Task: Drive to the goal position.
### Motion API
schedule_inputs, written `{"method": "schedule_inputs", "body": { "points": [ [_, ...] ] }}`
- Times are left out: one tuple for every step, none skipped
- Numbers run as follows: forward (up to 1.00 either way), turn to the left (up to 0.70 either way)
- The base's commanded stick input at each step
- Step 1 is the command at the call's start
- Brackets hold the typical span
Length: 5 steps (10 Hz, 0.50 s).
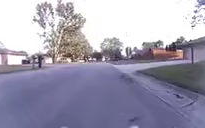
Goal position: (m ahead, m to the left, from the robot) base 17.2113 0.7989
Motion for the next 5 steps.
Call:
{"method": "schedule_inputs", "body": {
  "points": [
    [1.0,0.0],
    [1.0,0.0],
    [1.0,0.0],
    [1.0,0.0],
    [1.0,0.0]
  ]
}}
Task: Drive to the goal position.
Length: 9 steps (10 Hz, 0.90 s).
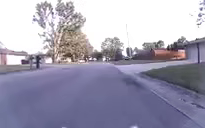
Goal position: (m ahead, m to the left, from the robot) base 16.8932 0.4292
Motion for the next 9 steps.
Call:
{"method": "schedule_inputs", "body": {
  "points": [
    [1.0,0.0],
    [1.0,0.0],
    [1.0,0.0],
    [1.0,0.0],
    [1.0,0.0],
    [1.0,0.0],
    [1.0,-0.12],
    [1.0,-0.29],
    [1.0,-0.19]
  ]
}}
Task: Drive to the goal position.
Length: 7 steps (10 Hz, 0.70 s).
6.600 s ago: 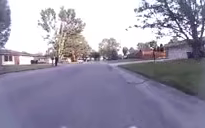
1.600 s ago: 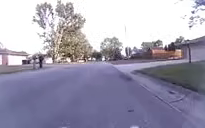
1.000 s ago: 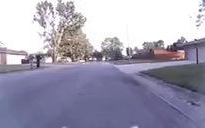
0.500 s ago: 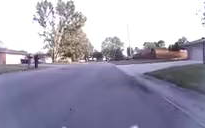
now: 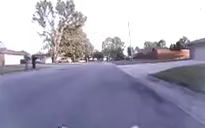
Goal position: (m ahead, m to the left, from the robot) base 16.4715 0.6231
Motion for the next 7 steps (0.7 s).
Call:
{"method": "schedule_inputs", "body": {
  "points": [
    [1.0,-0.1],
    [1.0,0.0],
    [1.0,0.0],
    [1.0,0.0],
    [1.0,0.0],
    [1.0,0.0],
    [1.0,0.0]
  ]
}}
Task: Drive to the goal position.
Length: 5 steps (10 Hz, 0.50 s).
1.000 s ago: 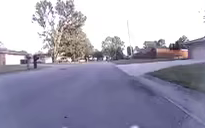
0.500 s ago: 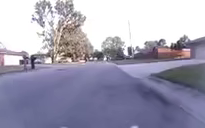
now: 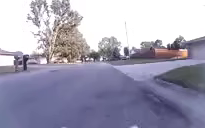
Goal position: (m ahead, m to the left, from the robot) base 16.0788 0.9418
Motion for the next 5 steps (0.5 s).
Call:
{"method": "schedule_inputs", "body": {
  "points": [
    [1.0,-0.06],
    [1.0,-0.11],
    [1.0,-0.08],
    [1.0,-0.05],
    [1.0,-0.01]
  ]
}}
